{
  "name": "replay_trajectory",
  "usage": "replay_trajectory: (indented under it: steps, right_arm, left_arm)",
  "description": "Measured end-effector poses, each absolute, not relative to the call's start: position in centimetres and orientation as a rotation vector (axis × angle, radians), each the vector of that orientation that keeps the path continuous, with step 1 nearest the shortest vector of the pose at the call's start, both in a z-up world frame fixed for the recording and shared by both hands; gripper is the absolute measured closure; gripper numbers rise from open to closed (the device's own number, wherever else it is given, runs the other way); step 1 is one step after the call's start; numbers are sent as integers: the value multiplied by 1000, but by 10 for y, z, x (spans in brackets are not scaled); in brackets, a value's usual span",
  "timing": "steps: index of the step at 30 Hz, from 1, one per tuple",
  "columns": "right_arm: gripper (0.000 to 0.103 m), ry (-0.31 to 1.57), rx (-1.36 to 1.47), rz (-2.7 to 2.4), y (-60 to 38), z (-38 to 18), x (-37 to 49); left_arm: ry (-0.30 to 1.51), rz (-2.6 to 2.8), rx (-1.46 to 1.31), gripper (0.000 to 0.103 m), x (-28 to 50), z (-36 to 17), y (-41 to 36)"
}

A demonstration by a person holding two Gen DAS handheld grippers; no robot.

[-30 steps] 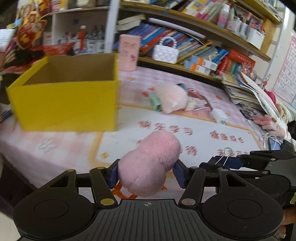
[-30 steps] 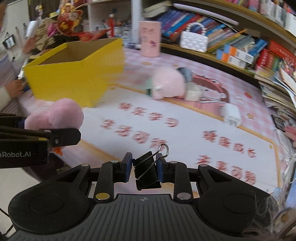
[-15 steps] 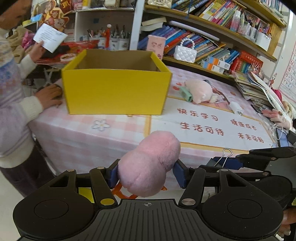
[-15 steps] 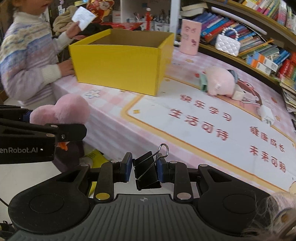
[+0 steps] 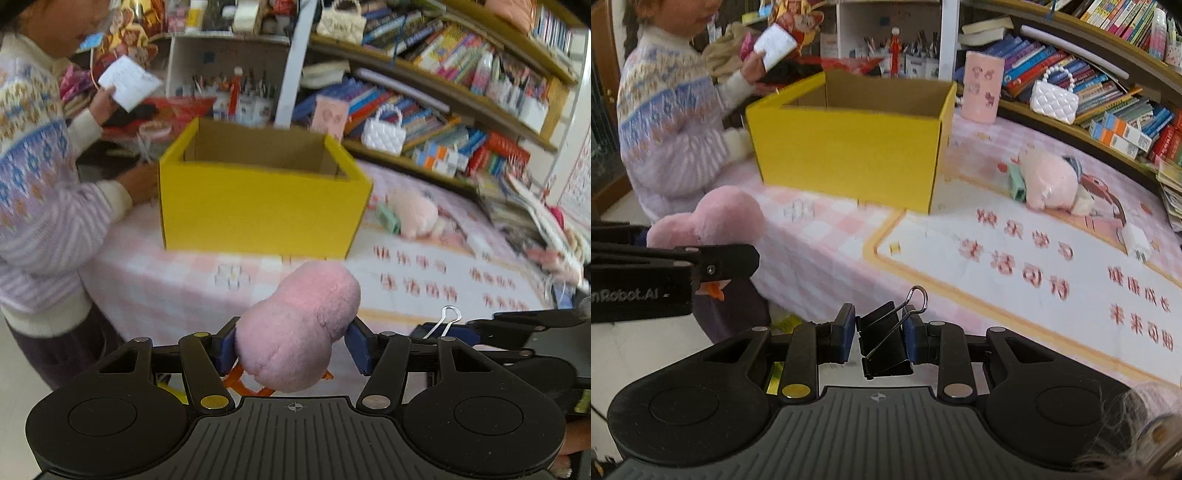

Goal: Organize objects
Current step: 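Carry the binder clip and pink plush over to the yellow box, then release the pink plush into the box with the left tool while the right drops the clip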

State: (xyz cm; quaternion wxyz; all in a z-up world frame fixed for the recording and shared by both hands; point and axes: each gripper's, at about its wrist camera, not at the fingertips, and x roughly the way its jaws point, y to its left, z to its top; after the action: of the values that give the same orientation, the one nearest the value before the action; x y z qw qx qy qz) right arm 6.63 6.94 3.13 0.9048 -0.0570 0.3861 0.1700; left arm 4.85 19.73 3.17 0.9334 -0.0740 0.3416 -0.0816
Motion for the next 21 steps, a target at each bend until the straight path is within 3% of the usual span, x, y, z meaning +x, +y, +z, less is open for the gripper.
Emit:
replay_trajectory:
  steps: [12, 21]
  right_arm:
    - [77, 504, -133, 440, 81, 100, 182]
    - [77, 549, -179, 476, 94, 79, 282]
  left_arm:
    - [505, -114, -158, 45, 151, 98, 203]
    - [597, -33, -105, 45, 244, 75, 194]
